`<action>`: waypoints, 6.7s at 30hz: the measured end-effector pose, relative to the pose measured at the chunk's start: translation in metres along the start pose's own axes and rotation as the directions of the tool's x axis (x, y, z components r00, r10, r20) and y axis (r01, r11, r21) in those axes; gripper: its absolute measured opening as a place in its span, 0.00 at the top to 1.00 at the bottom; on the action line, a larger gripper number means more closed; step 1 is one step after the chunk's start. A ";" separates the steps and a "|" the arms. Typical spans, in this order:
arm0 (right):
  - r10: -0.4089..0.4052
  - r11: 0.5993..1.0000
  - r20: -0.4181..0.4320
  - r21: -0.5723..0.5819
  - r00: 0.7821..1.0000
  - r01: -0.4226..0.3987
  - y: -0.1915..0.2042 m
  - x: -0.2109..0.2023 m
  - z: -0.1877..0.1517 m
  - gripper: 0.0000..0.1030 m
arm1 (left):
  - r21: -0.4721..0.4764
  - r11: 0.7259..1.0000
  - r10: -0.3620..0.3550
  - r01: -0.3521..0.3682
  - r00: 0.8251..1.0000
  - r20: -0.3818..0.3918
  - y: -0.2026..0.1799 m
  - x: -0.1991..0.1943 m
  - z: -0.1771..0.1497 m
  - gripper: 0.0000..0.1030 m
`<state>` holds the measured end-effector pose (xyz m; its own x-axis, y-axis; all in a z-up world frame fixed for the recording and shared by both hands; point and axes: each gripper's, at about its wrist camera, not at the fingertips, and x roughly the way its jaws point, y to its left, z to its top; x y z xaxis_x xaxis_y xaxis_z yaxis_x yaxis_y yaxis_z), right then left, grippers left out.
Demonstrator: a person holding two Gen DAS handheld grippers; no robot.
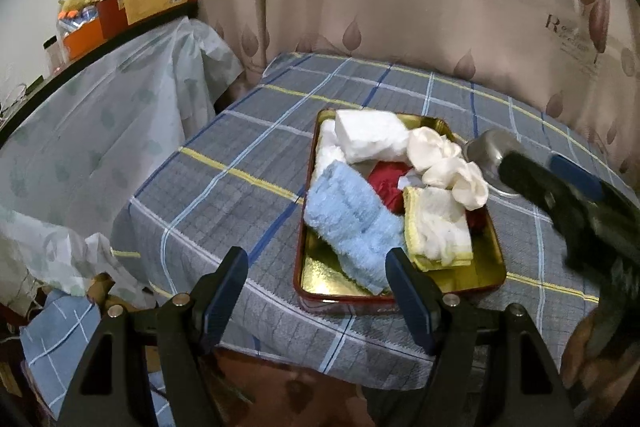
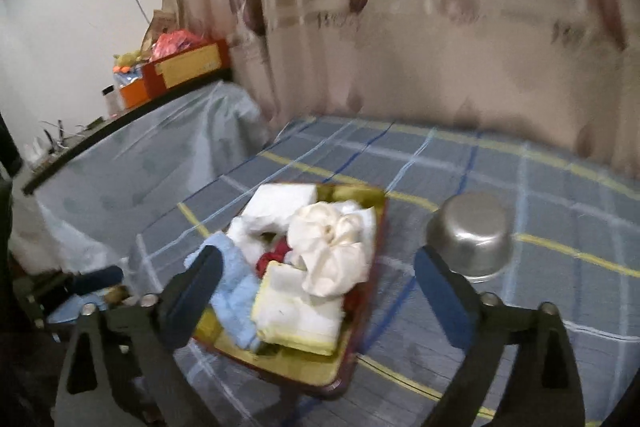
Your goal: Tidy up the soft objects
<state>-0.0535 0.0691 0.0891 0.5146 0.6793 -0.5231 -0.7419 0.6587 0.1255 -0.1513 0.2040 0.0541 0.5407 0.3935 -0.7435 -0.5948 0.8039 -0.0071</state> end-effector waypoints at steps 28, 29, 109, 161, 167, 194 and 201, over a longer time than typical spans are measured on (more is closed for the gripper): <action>-0.274 0.959 0.181 -0.017 0.944 0.282 0.037 -0.100 -0.031 0.00 | -0.058 0.998 0.008 0.006 0.969 0.246 0.014 -0.075 -0.034 0.29; -0.275 0.959 0.182 -0.017 0.944 0.282 0.037 -0.100 -0.032 0.00 | -0.042 0.999 0.013 -0.002 0.968 0.249 0.012 -0.074 -0.036 0.29; -0.256 0.965 0.127 -0.027 0.958 0.261 0.038 -0.085 -0.048 0.00 | -0.034 0.999 0.005 0.000 0.988 0.154 0.010 -0.053 -0.035 0.29; -0.249 0.966 0.118 -0.039 0.961 0.255 0.042 -0.082 -0.055 0.00 | -0.036 0.999 0.007 -0.002 0.989 0.148 0.016 -0.053 -0.037 0.29; -0.250 0.966 0.116 -0.041 0.961 0.256 0.042 -0.082 -0.055 0.00 | -0.039 0.999 0.010 -0.004 0.989 0.149 0.016 -0.054 -0.038 0.29; -0.247 0.966 0.114 -0.045 0.962 0.253 0.044 -0.081 -0.056 0.00 | -0.041 0.999 0.010 -0.004 0.990 0.137 0.020 -0.054 -0.043 0.29; -0.245 0.967 0.113 -0.045 0.963 0.251 0.044 -0.081 -0.057 0.00 | -0.038 0.999 0.010 -0.005 0.991 0.135 0.021 -0.054 -0.042 0.29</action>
<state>-0.1523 0.0247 0.0886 0.7259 0.5294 -0.4390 -0.6074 0.7929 -0.0482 -0.2180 0.1807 0.0658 0.6099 0.4583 -0.6465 -0.6195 0.7845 -0.0283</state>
